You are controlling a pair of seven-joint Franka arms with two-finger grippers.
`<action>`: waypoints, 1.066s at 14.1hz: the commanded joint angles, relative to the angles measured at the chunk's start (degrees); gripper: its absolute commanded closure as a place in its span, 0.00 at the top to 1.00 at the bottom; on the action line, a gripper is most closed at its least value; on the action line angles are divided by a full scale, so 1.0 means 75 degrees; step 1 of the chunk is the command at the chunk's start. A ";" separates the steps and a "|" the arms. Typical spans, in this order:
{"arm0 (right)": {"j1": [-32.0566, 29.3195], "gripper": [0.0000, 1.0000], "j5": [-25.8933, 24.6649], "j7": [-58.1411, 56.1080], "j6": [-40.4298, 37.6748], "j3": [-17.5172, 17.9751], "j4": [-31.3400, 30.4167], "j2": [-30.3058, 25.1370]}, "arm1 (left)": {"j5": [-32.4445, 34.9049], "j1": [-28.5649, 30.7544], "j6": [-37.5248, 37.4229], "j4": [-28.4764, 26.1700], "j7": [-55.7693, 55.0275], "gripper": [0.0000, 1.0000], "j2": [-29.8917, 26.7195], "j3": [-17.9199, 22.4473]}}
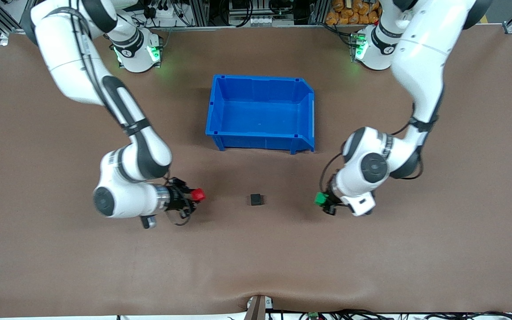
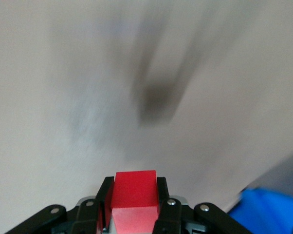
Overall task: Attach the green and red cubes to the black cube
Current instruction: 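Carry the red cube while the left gripper carries green toward the black cube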
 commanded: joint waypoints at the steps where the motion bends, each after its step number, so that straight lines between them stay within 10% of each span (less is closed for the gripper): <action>1: 0.0572 0.00 0.0157 0.1102 0.0900 -0.0077 0.0031 0.0181 | -0.0151 -0.0495 -0.0125 0.1003 -0.1124 0.00 0.0716 0.0041; 15: 0.1769 0.00 0.0087 0.2453 0.3060 -0.0136 0.0277 0.1166 | -0.0163 -0.1457 0.1247 0.1661 -0.2861 0.00 0.1585 0.0053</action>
